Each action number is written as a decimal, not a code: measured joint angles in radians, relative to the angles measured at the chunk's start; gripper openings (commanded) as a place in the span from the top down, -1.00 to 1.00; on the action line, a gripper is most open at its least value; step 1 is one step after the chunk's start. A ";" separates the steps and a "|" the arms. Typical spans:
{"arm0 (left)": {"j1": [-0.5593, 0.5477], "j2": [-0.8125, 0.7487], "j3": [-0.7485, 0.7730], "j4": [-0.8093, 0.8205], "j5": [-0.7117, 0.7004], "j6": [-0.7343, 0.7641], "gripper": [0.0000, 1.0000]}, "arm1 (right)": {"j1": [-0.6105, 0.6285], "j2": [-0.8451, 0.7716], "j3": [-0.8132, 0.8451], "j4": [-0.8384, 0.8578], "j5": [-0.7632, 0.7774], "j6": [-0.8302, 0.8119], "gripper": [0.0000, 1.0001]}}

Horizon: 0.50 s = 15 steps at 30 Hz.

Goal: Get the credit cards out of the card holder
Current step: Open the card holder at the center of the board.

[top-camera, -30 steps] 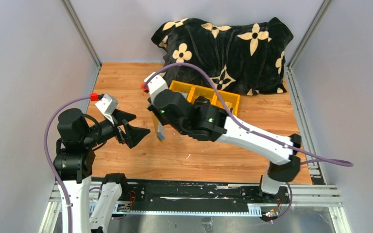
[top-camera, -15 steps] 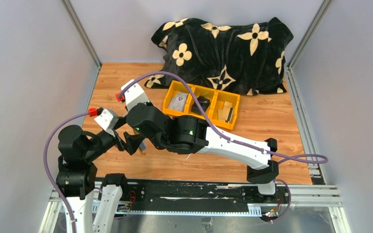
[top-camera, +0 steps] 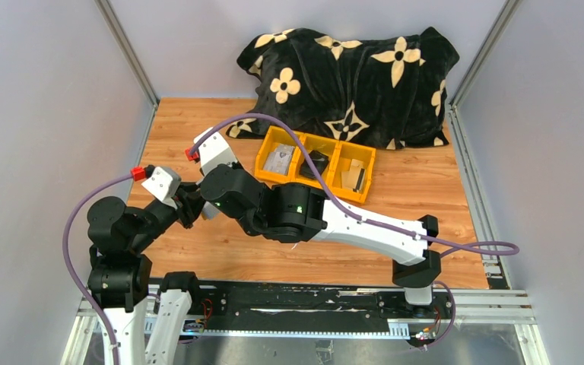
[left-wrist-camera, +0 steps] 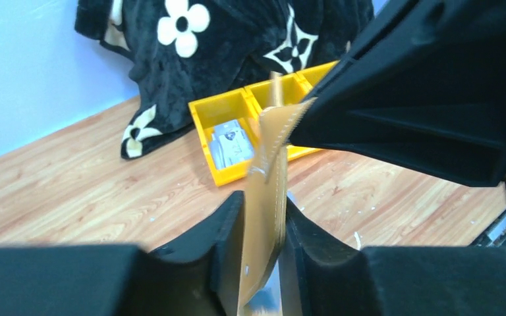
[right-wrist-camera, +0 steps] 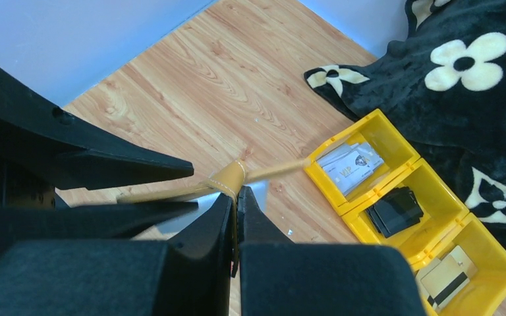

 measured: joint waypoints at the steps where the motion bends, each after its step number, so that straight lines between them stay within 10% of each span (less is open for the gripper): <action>1: 0.000 0.000 0.000 0.004 -0.008 0.003 0.53 | 0.000 -0.007 -0.010 0.000 -0.001 0.000 1.00; 7: 0.000 -0.002 0.000 0.024 -0.013 0.007 0.95 | 0.000 -0.050 -0.066 0.019 -0.028 0.001 0.91; 15: 0.000 -0.003 0.007 0.019 0.105 0.021 1.00 | -0.036 -0.201 -0.245 0.084 -0.227 0.006 -0.10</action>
